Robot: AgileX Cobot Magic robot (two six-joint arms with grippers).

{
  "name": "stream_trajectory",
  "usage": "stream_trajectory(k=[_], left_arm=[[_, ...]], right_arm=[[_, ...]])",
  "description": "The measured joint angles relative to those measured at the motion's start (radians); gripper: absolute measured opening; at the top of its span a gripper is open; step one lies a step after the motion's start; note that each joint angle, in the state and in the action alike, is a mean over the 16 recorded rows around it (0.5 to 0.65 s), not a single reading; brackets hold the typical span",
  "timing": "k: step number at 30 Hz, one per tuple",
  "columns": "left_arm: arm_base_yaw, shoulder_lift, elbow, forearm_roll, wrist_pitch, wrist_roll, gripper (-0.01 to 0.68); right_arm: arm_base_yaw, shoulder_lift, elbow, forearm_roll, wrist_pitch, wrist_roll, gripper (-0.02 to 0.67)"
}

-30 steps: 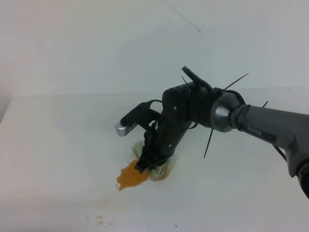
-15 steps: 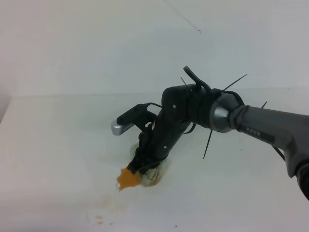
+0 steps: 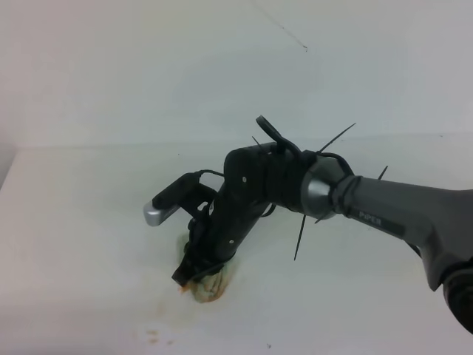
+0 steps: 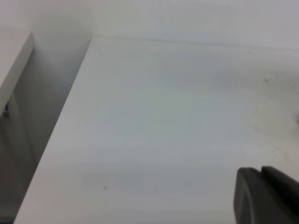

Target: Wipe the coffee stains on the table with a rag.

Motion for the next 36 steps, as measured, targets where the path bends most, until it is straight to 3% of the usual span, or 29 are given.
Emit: stream_trajectory(k=[12,20,29,36], left_arm=[[0.000,0.000,0.000,0.000,0.000,0.000,-0.003],[0.000,0.000,0.000,0.000,0.000,0.000,-0.002],[0.000,0.000,0.000,0.000,0.000,0.000,-0.002],[0.000,0.000,0.000,0.000,0.000,0.000,-0.002]], right_arm=[[0.044,0.016,-0.004,-0.016,-0.012,0.024,0.027],[0.055,0.036,-0.012,-0.133,-0.022,0.125,0.027],[0.028,0.040,-0.017,-0.271,-0.031,0.216,0.027],[-0.014,0.029,-0.016,-0.267,-0.020,0.183,0.027]])
